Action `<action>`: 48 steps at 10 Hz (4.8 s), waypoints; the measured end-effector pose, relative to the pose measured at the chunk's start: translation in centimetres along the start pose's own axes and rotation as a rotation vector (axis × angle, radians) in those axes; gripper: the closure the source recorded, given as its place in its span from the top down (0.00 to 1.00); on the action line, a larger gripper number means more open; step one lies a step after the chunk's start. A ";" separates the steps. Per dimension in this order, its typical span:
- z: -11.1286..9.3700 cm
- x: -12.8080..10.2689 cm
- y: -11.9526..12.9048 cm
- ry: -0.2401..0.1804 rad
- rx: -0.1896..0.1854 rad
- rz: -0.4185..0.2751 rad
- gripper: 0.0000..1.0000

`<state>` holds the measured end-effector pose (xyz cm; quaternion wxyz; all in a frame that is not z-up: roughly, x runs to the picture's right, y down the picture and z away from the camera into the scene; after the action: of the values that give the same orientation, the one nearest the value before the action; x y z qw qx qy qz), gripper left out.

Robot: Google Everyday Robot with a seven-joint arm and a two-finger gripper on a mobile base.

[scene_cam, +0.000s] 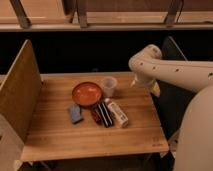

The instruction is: Place the ceramic cup in the ceramic bowl

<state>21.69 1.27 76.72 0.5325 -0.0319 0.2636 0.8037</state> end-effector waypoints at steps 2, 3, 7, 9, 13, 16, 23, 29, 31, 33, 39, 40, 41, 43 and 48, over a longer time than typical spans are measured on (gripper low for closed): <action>0.0 0.0 0.0 0.000 0.000 0.000 0.80; 0.0 0.0 0.0 0.000 0.000 0.000 0.80; 0.0 0.0 -0.1 0.000 0.000 0.001 0.80; 0.0 0.0 -0.1 0.000 0.000 0.001 0.80; 0.0 0.0 -0.1 0.000 0.000 0.001 0.80; 0.0 0.0 -0.1 0.000 0.000 0.001 0.80; -1.2 -2.1 1.5 -0.074 0.001 -0.099 0.80; -1.0 -5.5 7.9 -0.173 -0.095 -0.210 0.80; 0.4 -5.3 10.1 -0.165 -0.125 -0.235 0.80; 1.5 -4.9 12.1 -0.149 -0.145 -0.259 0.80; 5.9 -4.6 18.0 -0.071 -0.179 -0.308 0.80; 7.3 -4.5 18.1 -0.037 -0.178 -0.292 0.80; 8.6 -4.1 18.2 0.000 -0.177 -0.283 0.80; 10.6 -2.6 18.3 0.086 -0.183 -0.284 0.77; 9.1 -2.0 17.4 0.120 -0.185 -0.431 0.26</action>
<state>9.50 -1.35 91.98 0.6700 -0.1836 0.2072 0.6888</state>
